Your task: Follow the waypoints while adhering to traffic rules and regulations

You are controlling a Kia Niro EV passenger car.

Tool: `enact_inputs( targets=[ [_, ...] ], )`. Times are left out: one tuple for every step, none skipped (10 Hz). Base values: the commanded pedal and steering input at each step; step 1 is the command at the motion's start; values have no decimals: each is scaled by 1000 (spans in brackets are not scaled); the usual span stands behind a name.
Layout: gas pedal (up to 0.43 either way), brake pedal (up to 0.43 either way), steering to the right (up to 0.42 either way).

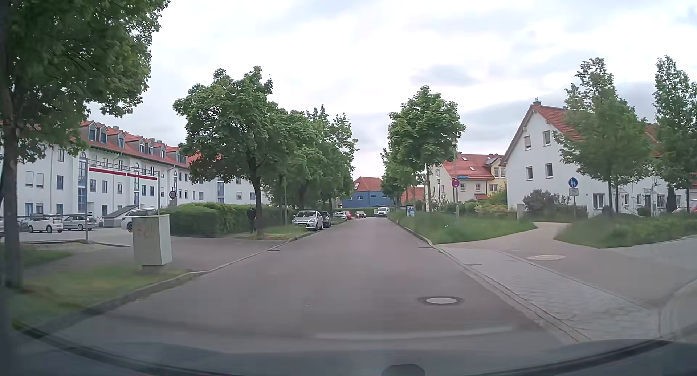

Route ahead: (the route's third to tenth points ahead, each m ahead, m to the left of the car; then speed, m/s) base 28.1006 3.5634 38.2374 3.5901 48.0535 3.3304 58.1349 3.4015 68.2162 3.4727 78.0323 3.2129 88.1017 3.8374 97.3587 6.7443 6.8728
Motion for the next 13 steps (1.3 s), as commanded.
enact_inputs(
  targets=[
    [67, 0, 4],
    [67, 0, 3],
    [67, 0, 3],
    [59, 0, 3],
    [59, 0, 3],
    [59, 0, 3],
    [59, 0, 2],
    [59, 0, 3],
    [59, 0, 3],
    [59, 0, 3],
    [59, 0, 3],
    [59, 0, 3],
    [59, 0, 2]
  ],
)
